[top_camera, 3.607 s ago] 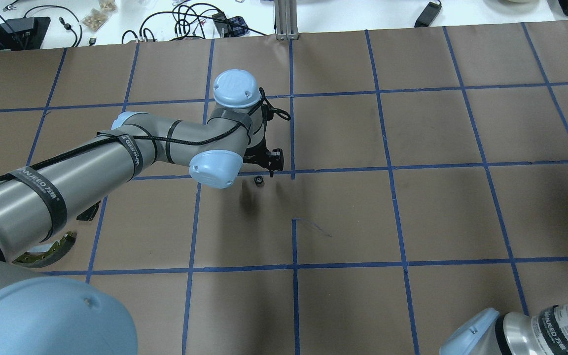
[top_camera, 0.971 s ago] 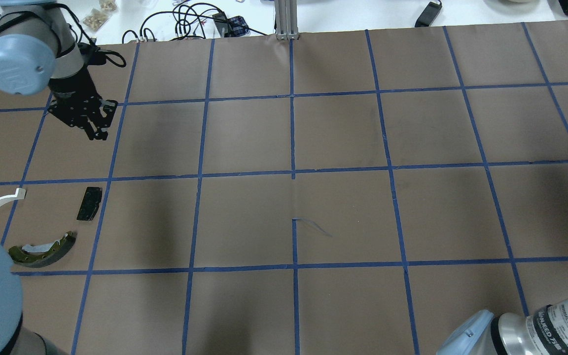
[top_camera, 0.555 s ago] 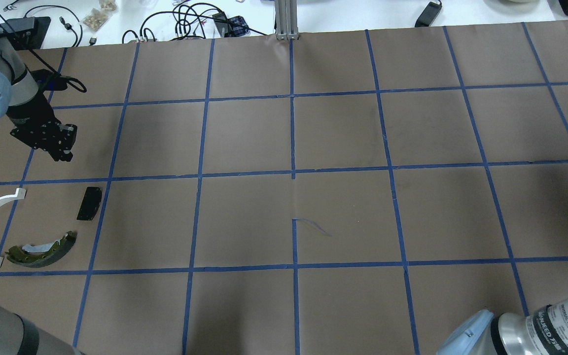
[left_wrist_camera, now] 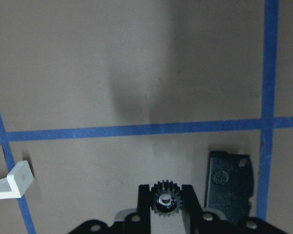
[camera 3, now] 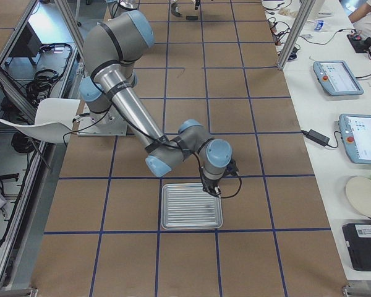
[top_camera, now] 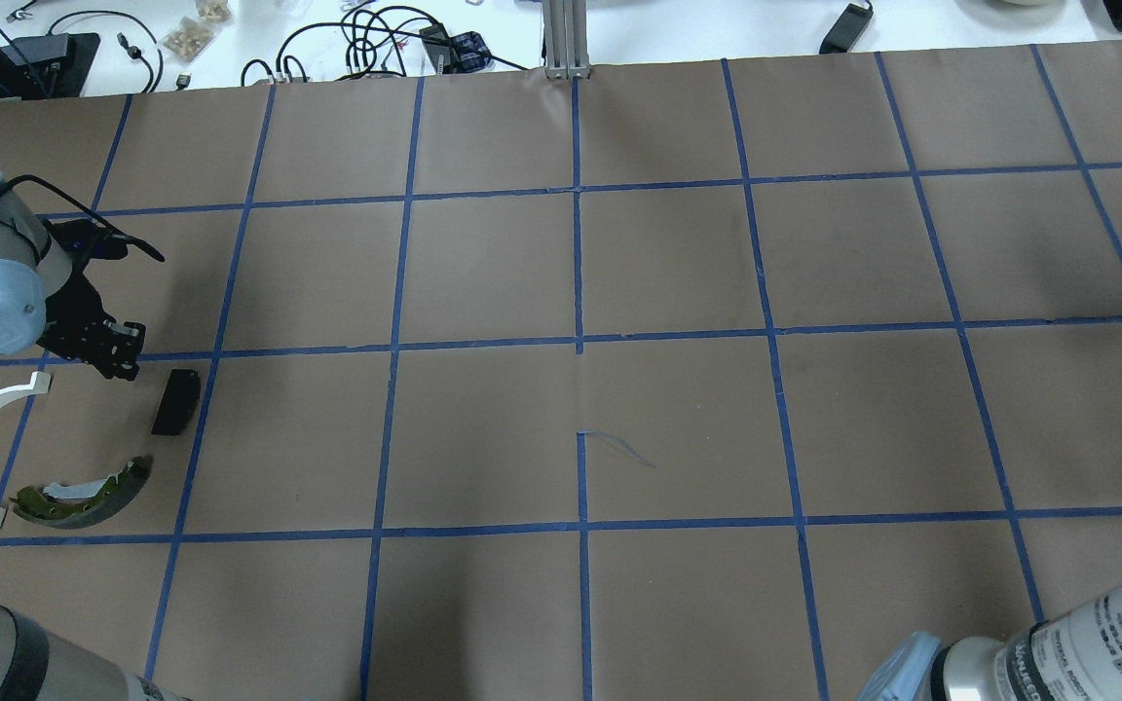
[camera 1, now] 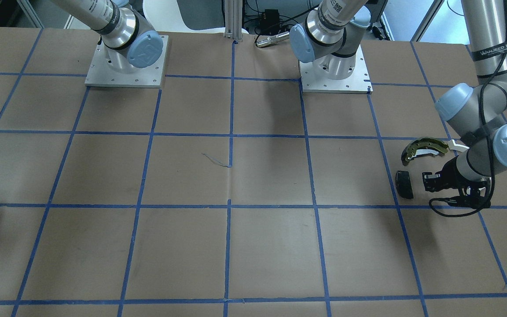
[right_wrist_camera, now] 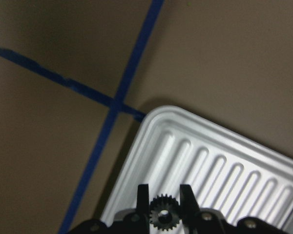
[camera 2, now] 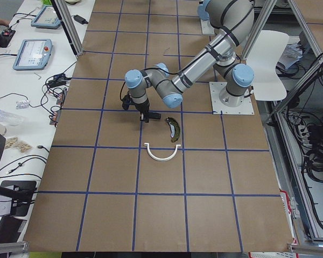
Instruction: Place bearing gear from tray to pile
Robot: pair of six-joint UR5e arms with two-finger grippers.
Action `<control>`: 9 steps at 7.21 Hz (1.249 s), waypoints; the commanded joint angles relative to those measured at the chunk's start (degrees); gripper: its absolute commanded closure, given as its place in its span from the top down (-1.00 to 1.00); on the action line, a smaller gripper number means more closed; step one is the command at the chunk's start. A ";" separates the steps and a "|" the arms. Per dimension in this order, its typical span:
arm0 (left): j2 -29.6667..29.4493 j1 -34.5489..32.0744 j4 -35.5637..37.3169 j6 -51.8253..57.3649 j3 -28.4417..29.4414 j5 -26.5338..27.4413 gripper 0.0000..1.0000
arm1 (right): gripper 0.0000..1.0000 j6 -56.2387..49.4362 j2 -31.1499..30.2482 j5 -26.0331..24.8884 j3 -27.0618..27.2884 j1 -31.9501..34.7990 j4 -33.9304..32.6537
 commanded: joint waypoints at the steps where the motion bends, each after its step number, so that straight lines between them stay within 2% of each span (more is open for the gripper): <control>1: 0.35 1.58 0.66 1.09 -2.48 0.33 -1.00 | -0.44 15.30 -4.90 0.39 0.25 12.10 8.23; 2: 0.36 2.46 0.66 1.09 -2.66 0.33 -1.00 | -0.44 24.61 -5.35 0.56 0.25 17.99 11.31; 4: 0.36 2.47 0.66 1.88 -3.28 0.24 -1.00 | -0.41 40.79 -6.92 0.65 0.42 28.72 12.48; 5: 0.36 2.47 0.66 1.88 -3.36 0.16 -1.00 | -0.42 49.49 -8.59 1.70 0.42 33.38 16.75; 6: 0.36 2.47 0.66 1.88 -3.28 0.24 -0.11 | -0.41 59.41 -8.95 3.53 0.51 39.78 16.36; 7: 0.27 2.47 0.66 1.88 -3.36 0.16 0.55 | -0.41 69.69 -8.78 3.81 0.51 46.80 15.57; 8: 0.35 2.47 0.74 1.88 -3.02 0.16 1.00 | -0.41 80.49 -7.82 3.90 0.25 52.88 13.04; 9: 0.62 2.30 0.66 1.79 -2.49 0.24 1.00 | -0.41 88.26 -6.42 6.34 0.42 57.90 9.45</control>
